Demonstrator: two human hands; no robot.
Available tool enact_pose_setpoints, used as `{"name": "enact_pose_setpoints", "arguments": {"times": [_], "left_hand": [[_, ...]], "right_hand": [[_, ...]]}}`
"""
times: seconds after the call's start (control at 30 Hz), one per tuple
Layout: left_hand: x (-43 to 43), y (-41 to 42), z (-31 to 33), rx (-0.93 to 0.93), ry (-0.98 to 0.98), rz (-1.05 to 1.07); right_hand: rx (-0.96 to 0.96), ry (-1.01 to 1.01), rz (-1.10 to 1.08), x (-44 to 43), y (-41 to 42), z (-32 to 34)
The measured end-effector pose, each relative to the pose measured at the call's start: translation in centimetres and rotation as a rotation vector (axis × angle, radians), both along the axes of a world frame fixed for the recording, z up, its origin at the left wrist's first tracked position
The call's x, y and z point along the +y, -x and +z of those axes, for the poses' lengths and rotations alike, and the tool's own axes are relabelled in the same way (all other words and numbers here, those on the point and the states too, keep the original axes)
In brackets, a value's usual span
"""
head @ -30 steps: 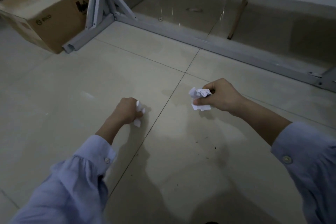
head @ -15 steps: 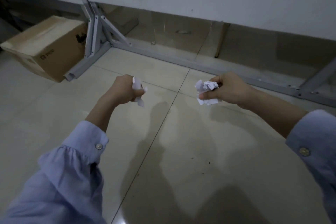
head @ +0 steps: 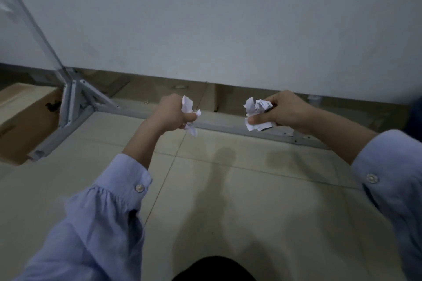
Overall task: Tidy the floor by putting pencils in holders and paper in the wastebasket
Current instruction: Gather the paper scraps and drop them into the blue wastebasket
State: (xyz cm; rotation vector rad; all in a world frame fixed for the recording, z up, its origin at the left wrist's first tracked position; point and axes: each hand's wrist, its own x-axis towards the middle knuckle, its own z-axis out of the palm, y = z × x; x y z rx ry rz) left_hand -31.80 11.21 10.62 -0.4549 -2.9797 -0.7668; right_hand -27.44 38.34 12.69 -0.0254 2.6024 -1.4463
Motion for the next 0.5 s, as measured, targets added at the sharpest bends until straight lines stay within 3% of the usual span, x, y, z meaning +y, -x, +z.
{"name": "enact_pose_setpoints", "arguments": {"times": [0.5], "left_hand": [[25.0,-3.9,7.0,-0.026,-0.059,-0.337]], "right_hand": [[0.089,-0.094,-0.341,22.9,-10.3,7.4]]}}
